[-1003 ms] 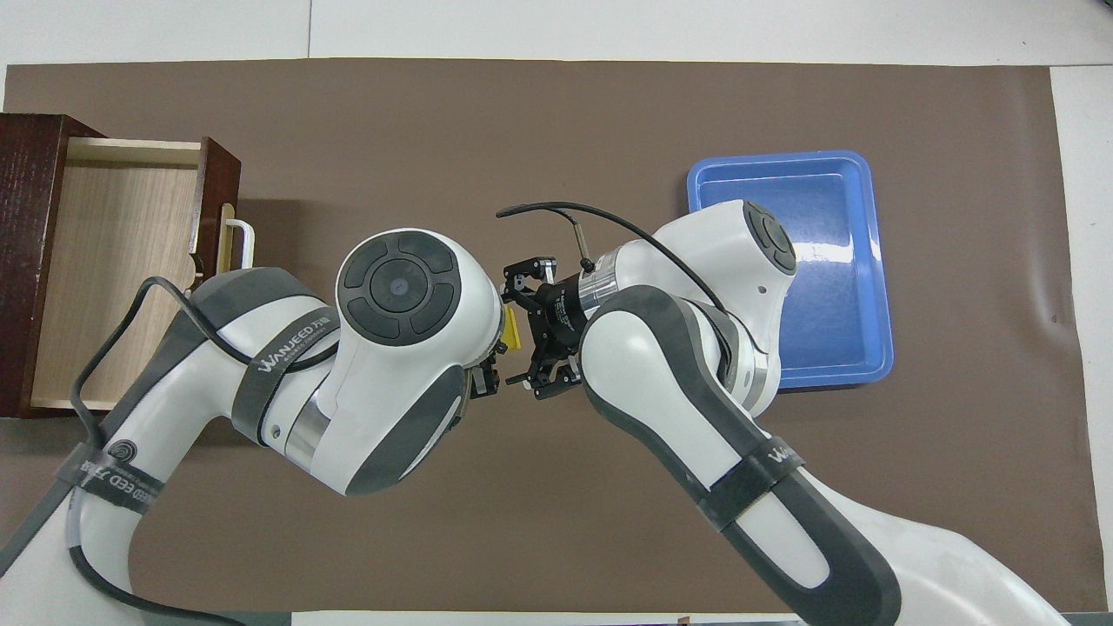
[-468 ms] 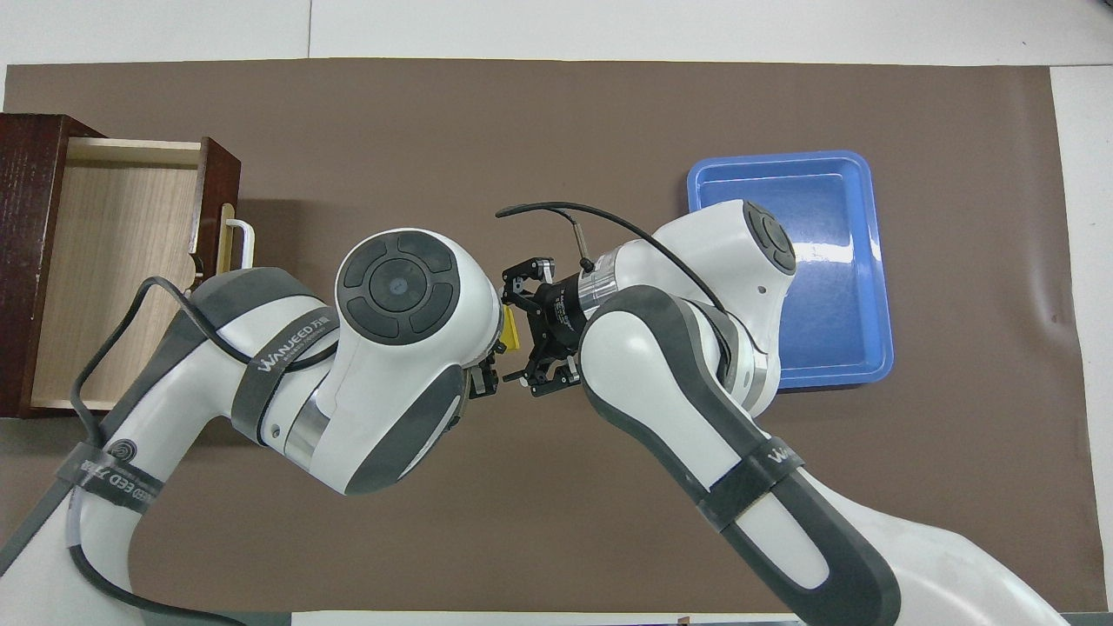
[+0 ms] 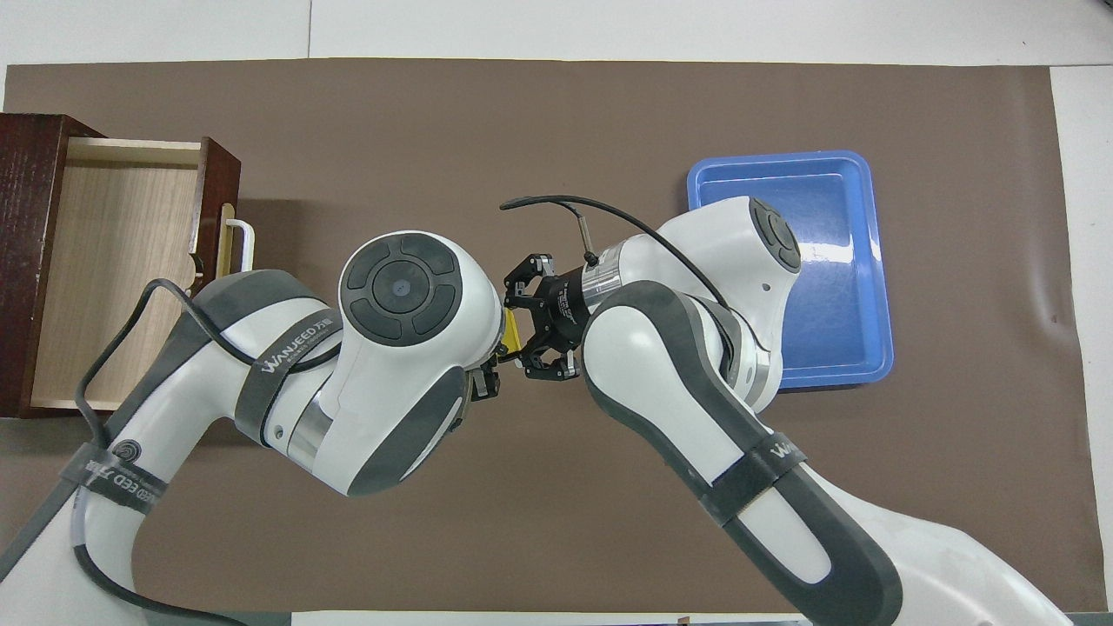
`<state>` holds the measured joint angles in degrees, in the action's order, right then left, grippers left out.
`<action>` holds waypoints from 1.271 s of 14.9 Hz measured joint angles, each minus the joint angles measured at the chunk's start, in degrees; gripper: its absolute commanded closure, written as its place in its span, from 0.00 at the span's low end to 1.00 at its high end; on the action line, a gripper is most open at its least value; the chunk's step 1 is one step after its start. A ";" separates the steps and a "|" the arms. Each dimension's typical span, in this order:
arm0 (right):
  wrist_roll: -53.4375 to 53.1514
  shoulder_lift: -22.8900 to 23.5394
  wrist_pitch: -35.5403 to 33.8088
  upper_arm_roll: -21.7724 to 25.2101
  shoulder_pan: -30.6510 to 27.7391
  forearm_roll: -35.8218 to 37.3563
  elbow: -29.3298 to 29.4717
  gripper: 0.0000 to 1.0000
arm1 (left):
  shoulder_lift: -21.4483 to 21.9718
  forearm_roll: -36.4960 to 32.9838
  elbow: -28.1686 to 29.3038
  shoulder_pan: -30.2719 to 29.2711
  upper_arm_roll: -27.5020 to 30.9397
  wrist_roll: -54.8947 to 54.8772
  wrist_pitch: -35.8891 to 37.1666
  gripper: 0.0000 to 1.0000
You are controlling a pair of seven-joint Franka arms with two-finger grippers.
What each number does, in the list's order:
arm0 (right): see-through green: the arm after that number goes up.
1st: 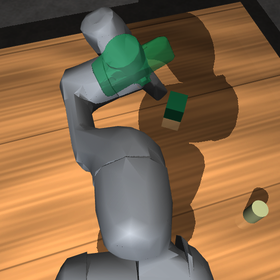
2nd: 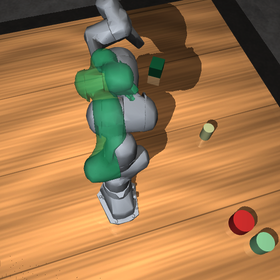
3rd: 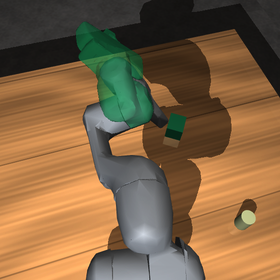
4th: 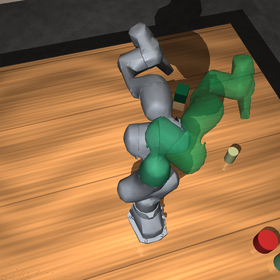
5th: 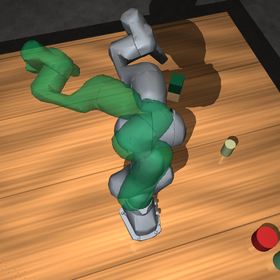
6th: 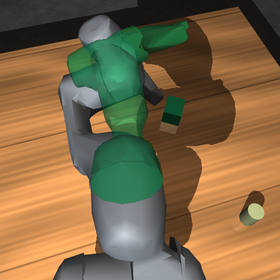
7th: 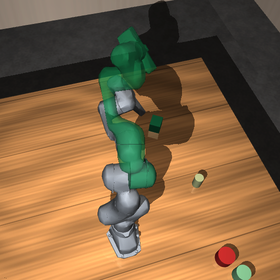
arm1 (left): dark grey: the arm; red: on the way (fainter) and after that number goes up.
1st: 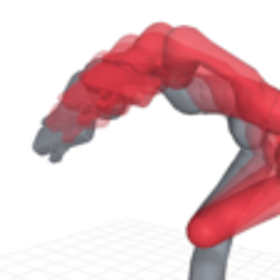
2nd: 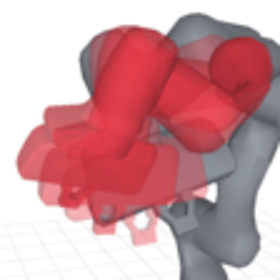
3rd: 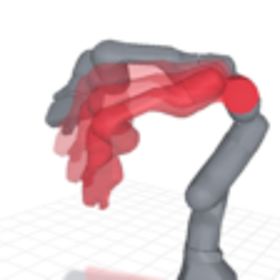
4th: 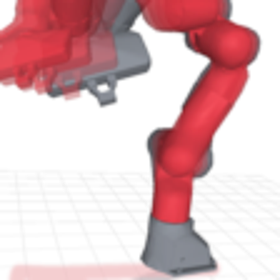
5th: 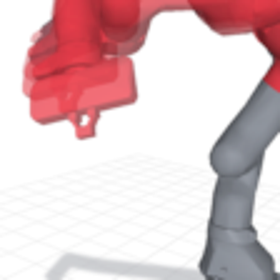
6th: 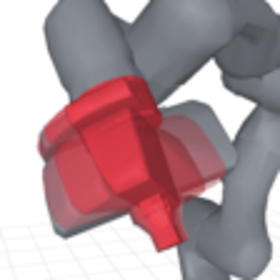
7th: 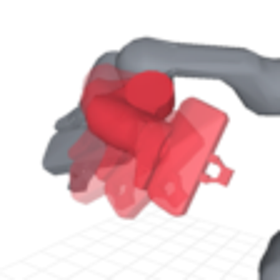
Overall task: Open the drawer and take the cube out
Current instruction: 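Grasp the cube with the right gripper and open the left gripper, then carry the cube into the blue tray with the right gripper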
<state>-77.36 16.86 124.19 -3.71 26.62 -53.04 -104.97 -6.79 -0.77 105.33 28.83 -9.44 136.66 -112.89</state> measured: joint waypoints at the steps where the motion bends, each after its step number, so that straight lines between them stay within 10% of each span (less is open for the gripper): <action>1: 0.01 0.00 0.00 0.00 0.00 0.00 0.00 1.00 | 0.00 0.00 0.00 0.00 0.00 0.00 0.00 0.11; 12: 2.47 0.10 -0.88 0.33 -1.09 0.00 0.87 1.00 | 0.30 -1.32 -1.19 -9.95 1.87 -17.65 3.26 0.00; 19: 3.67 0.69 -6.62 1.02 -15.00 4.37 2.90 1.00 | 0.28 -7.54 5.06 -21.74 2.01 -34.33 -2.53 0.00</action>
<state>-73.69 17.55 117.56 -2.69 11.62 -48.67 -102.07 -6.51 -8.31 110.39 7.09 -7.42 102.33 -115.41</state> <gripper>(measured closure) 0.449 0.000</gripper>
